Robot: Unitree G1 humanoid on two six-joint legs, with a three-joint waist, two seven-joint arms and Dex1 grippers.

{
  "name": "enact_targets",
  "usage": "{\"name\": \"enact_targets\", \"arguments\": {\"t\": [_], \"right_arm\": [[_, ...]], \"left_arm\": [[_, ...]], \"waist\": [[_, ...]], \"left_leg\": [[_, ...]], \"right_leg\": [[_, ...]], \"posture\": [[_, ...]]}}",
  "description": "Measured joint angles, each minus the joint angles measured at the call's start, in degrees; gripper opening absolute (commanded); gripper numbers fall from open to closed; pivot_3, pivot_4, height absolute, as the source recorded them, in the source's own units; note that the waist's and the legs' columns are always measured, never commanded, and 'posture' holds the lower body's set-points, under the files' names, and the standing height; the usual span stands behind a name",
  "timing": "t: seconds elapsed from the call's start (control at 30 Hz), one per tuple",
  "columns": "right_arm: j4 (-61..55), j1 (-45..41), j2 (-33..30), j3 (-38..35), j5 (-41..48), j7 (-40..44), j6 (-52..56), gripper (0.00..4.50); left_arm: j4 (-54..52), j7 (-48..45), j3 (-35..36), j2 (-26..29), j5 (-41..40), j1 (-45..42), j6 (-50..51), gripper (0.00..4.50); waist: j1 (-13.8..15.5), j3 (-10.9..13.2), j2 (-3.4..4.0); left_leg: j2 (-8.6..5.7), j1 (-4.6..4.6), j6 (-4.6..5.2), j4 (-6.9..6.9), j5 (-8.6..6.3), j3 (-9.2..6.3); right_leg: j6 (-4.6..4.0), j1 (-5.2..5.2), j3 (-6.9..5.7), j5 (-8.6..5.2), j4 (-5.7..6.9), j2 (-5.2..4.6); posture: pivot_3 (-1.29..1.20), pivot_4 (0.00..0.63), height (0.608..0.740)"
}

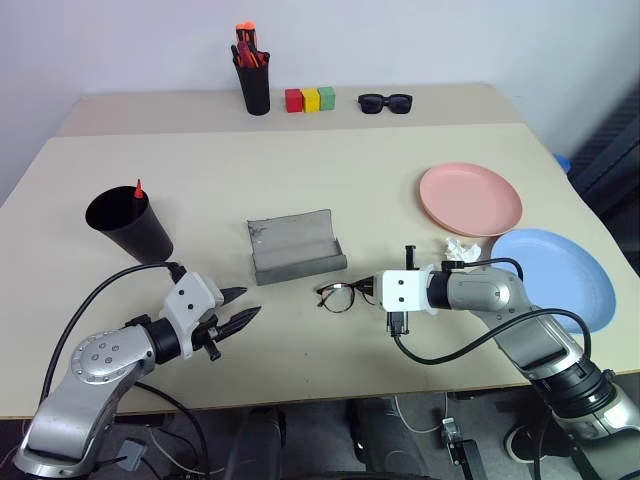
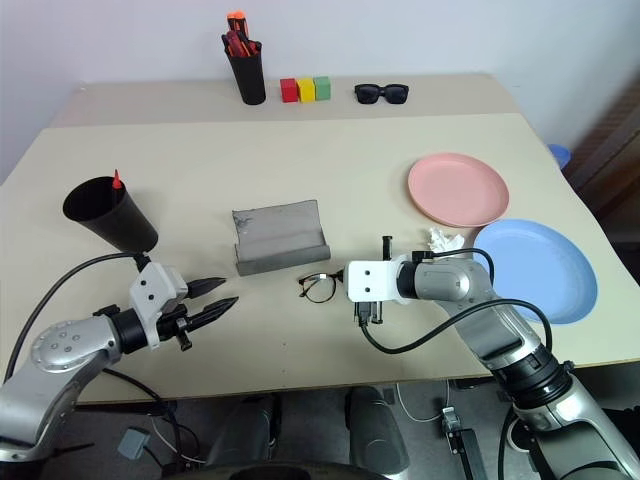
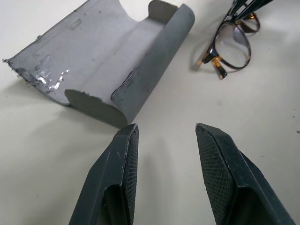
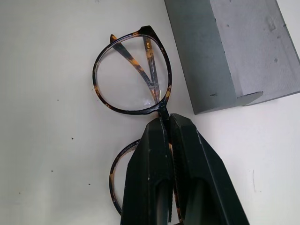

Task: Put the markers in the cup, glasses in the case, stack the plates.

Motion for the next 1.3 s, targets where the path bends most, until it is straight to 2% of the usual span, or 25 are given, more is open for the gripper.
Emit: {"name": "enact_targets", "arguments": {"t": [0.17, 0.33, 0.47, 0.63, 0.77, 0.97, 1.03, 1.07, 1.13, 1.2, 1.3], "right_arm": [[-3.2, -4.8, 0.9, -2.3, 5.0, 2.7, 5.3, 0.05], [-4.7, -14.6, 7.2, -3.3, 8.4, 2.5, 9.1, 0.05], [4.4, -21.7, 14.3, 1.1, 6.5, 1.4, 5.5, 0.05], [27.3, -29.2, 21.6, 7.3, -0.1, -2.2, -6.0, 0.05], [33.7, -29.2, 21.2, 8.3, -2.2, -1.6, -10.3, 0.05], [30.9, -25.3, 18.8, 8.2, -2.4, 1.4, -8.2, 0.05], [29.1, -24.6, 18.8, 8.2, -2.4, 2.2, -6.0, 0.68], [28.3, -24.6, 18.8, 8.2, -2.3, 2.3, -5.5, 1.02], [26.4, -24.6, 19.3, 7.9, -2.3, 2.2, -3.7, 2.0], [25.2, -24.6, 19.8, 7.4, -2.4, 1.4, -2.6, 2.98], [23.1, -24.7, 19.9, 5.9, -2.3, 0.1, -0.9, 3.03]], "left_arm": [[1.0, 0.5, 1.0, -0.1, 0.1, 1.0, -0.7, 1.94], [3.6, 0.9, 3.5, -0.1, 0.0, 1.1, -1.5, 1.94], [4.7, 0.8, 4.3, -0.1, 0.0, 0.7, -2.3, 1.94], [5.2, 0.9, 5.3, 0.0, 0.0, 0.5, -2.5, 1.94], [4.5, 1.3, 6.2, 0.0, 0.0, 2.0, -2.4, 1.94], [2.5, 2.1, 6.4, -0.1, 0.0, 3.4, -2.2, 1.94], [2.4, 2.4, 6.4, -0.2, -0.4, 2.5, -2.0, 1.94], [2.4, 2.4, 6.4, -0.3, -0.6, 1.8, -1.8, 1.69], [2.6, 2.5, 6.4, -0.9, -2.2, -0.3, -1.0, 1.05], [3.3, 2.3, 6.4, -1.1, -3.6, -2.8, -0.5, 0.12], [5.8, 2.7, 5.8, -1.2, -4.0, -9.3, 0.9, 0.05]], "waist": [[-0.3, 0.0, 0.07], [-0.1, 0.0, 0.03], [-0.1, 0.0, 0.05], [0.0, 0.0, 0.06], [0.0, 0.0, 0.06], [-0.1, 0.0, 0.07], [-0.2, 0.0, 0.08], [-0.3, 0.0, 0.08], [-0.2, 0.0, 0.08], [-0.1, 0.0, 0.07], [0.0, 0.0, 0.06]], "left_leg": [[0.01, 0.02, 0.0, 0.01, 0.0, 0.0], [0.03, 0.02, 0.0, -0.01, 0.0, -0.04], [0.02, 0.01, 0.0, -0.01, 0.0, -0.03], [0.02, -0.01, 0.0, -0.06, 0.0, -0.04], [0.01, -0.07, 0.01, -0.11, -0.01, -0.03], [0.02, -0.02, 0.01, -0.21, -0.01, -0.04], [0.02, -0.02, 0.01, -0.2, -0.01, -0.04], [0.02, -0.01, 0.01, -0.2, -0.01, -0.04], [0.02, 0.0, 0.01, -0.18, -0.01, -0.04], [0.02, 0.0, 0.01, -0.17, -0.01, -0.04], [0.01, -0.03, 0.01, -0.12, 0.0, -0.06]], "right_leg": [[-0.02, -0.02, 0.0, 0.02, 0.05, 0.02], [-0.04, 0.0, -0.04, 0.02, 0.0, 0.04], [-0.05, -0.01, -0.04, 0.04, 0.0, 0.03], [-0.06, -0.03, -0.05, 0.05, -0.01, 0.02], [-0.03, -0.08, -0.05, 0.06, -0.04, -0.01], [-0.03, -0.11, -0.05, 0.05, 0.0, 0.02], [-0.03, -0.12, -0.04, 0.05, 0.0, 0.03], [-0.03, -0.12, -0.05, 0.05, 0.02, 0.03], [-0.03, -0.11, -0.05, 0.06, 0.04, 0.03], [-0.02, -0.11, -0.05, 0.06, 0.04, 0.03], [-0.01, -0.07, -0.07, 0.07, 0.02, 0.03]], "posture": [[0.0, 0.15, 0.74], [0.0, 0.15, 0.74], [0.0, 0.15, 0.74], [0.0, 0.15, 0.74], [0.0, 0.15, 0.74], [0.0, 0.15, 0.74], [0.0, 0.15, 0.74], [0.0, 0.15, 0.74], [0.0, 0.15, 0.74], [0.0, 0.15, 0.74], [0.0, 0.15, 0.74]]}}
